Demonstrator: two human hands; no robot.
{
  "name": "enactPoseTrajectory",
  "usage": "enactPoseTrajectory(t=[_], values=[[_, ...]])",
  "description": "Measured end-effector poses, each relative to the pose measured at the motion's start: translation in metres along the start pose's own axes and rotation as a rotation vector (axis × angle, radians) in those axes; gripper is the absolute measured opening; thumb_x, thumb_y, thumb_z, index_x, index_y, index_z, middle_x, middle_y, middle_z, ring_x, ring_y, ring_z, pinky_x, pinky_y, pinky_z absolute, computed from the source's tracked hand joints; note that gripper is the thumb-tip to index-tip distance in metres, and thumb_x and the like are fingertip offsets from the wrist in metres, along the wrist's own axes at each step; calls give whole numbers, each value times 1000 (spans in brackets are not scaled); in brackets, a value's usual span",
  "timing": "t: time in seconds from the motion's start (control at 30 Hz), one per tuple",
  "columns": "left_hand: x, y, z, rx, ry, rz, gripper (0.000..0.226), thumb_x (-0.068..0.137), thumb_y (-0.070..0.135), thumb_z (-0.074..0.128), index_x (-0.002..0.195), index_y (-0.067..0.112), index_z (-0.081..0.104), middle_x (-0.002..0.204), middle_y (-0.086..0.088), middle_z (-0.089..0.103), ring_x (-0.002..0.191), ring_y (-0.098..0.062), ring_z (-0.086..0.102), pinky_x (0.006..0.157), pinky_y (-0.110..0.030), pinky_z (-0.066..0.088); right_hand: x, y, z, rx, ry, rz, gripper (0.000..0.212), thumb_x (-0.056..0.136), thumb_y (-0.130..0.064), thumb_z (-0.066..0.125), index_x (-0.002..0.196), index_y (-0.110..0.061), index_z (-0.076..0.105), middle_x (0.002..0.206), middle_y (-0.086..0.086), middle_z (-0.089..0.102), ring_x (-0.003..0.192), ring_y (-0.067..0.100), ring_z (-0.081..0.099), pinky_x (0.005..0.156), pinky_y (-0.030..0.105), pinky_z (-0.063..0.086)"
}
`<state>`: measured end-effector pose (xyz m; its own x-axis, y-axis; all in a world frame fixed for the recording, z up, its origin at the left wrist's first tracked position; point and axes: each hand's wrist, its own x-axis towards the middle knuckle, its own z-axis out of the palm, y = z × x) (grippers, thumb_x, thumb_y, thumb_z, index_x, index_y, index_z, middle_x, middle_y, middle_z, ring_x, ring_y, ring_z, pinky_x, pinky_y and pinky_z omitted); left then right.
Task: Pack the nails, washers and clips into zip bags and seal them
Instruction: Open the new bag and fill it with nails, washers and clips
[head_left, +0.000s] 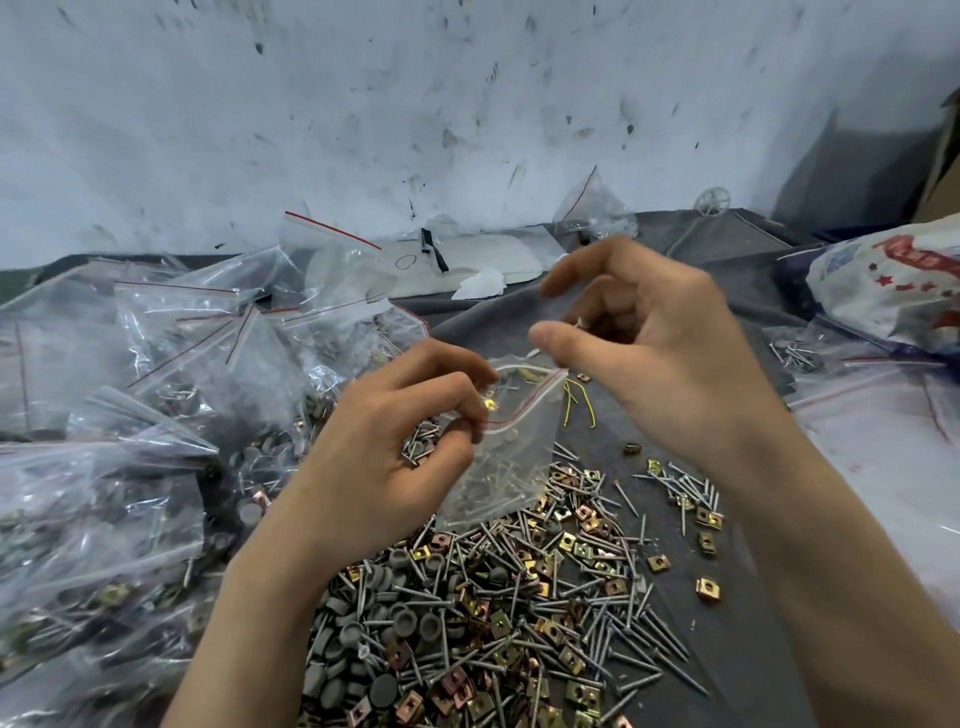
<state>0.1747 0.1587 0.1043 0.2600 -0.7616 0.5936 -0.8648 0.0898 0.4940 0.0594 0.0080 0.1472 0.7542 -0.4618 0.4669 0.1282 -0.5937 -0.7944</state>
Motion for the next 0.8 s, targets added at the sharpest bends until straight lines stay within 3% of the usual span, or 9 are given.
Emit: enactPoseTrajectory(t=[0.13, 0.23, 0.37, 0.5, 0.57, 0.67, 0.8], values=[[1, 1, 3, 5, -6, 14, 21, 79, 18, 46, 74, 8, 63, 102, 2, 61, 95, -3, 57, 80, -15, 40, 6, -1, 2, -144, -132, -1, 18, 73, -23, 79, 83, -19, 65, 65, 2, 62, 54, 6, 49, 53, 21, 41], [1, 3, 6, 2, -26, 18, 19, 79, 18, 46, 74, 10, 62, 101, 5, 59, 94, -6, 58, 79, -18, 43, 3, -2, 0, -153, -163, -20, 20, 74, -31, 77, 84, -19, 66, 67, 2, 67, 56, 11, 57, 55, 24, 46], [-2, 6, 8, 21, -43, 16, 19, 80, 20, 46, 76, 12, 63, 104, 4, 61, 97, -10, 60, 80, -23, 47, -7, 6, -11, -37, -27, -37, 12, 78, -29, 74, 81, -19, 67, 68, 5, 67, 64, 25, 61, 59, 34, 48], [-2, 12, 6, -7, -18, 10, 18, 81, 22, 45, 76, 16, 62, 104, 3, 62, 98, -12, 60, 81, -20, 47, -17, 46, -16, -80, 195, -4, 14, 85, -18, 68, 72, -22, 64, 63, 4, 64, 63, 28, 59, 59, 34, 46], [-1, 14, 3, -11, -5, 22, 16, 82, 22, 45, 77, 19, 60, 104, 2, 62, 98, -11, 60, 82, -18, 46, -24, 78, -12, -235, 116, 139, 16, 85, -16, 67, 73, -25, 63, 67, 1, 64, 63, 19, 57, 63, 29, 44], [0, 14, -3, 17, 22, 37, 15, 83, 21, 46, 79, 17, 60, 103, 1, 62, 98, -10, 60, 83, -17, 44, -44, 121, 5, -474, -178, 358, 6, 87, -21, 66, 90, -19, 72, 79, -3, 66, 73, 10, 57, 69, 21, 38], [-2, 14, -7, 61, 48, 43, 20, 83, 21, 47, 77, 10, 63, 103, 1, 63, 100, -10, 60, 84, -19, 44, -66, 152, 28, -600, -239, 418, 13, 87, -25, 66, 99, -22, 69, 85, -8, 52, 83, 10, 50, 74, 22, 37]])
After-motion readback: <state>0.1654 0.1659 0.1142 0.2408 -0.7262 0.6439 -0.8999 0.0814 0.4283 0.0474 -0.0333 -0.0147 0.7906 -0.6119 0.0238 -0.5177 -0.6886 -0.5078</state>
